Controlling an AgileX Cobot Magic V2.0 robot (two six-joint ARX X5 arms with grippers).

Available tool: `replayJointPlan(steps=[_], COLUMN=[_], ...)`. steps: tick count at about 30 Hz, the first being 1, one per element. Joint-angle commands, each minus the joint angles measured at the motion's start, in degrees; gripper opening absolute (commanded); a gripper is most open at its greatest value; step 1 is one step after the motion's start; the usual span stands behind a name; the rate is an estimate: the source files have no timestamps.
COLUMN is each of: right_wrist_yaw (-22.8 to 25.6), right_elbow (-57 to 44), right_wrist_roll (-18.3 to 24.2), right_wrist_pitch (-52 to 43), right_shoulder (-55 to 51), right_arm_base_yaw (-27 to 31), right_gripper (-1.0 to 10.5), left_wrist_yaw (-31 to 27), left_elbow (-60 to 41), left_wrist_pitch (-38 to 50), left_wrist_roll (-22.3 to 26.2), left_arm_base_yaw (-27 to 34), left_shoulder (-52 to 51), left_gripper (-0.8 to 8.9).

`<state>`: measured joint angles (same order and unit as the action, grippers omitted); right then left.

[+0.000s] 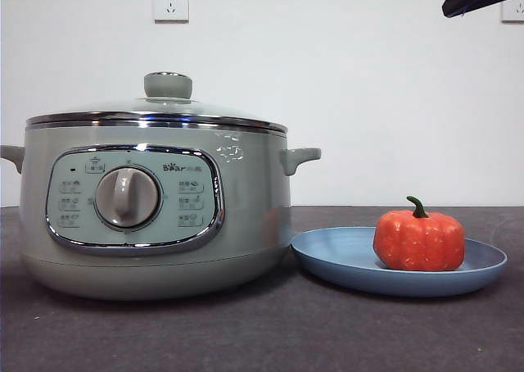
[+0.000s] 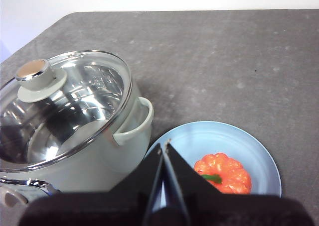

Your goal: Take the pumpkin out from the steamer,put the pumpkin in the blue plate,close the lid

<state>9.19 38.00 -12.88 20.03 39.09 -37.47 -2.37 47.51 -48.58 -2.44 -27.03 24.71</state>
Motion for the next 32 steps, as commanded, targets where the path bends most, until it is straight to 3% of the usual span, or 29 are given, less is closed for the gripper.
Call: replayJointPlan(steps=[1,7,13,22,32], right_wrist_yaw=[0.20,0.20,0.20,0.20,0.22], right_elbow=[-0.57,-0.57,-0.57,-0.57,-0.57], right_wrist_roll=[-0.55,-0.52,-0.52,-0.55,-0.52], right_wrist_pitch=[-0.22,-0.22,-0.20,-0.20,-0.20], right_shoulder=[-0.11,-0.11,-0.11,-0.11,-0.11], right_arm_base_yaw=[-0.04,-0.04,-0.04,-0.04,-0.04], right_gripper=[-0.2,-0.2,-0.2,-0.2,-0.2], left_wrist_yaw=[-0.15,-0.35,1.86,4.26,4.20], left_elbow=[-3.04,-16.61,-31.56,-43.71,-46.05], left_wrist_pitch=[5.84,21.18,27.82,34.40,34.58], left_wrist_roll=[0.39,1.18,1.11,0.79,-0.81], left_arm_base_yaw=[5.95,19.17,26.75,29.03,29.00], left_shoulder=[-6.32,-17.84,-24.63,-24.63,-24.63], left_gripper=[-0.03,-0.03,-0.03,-0.03,-0.03])
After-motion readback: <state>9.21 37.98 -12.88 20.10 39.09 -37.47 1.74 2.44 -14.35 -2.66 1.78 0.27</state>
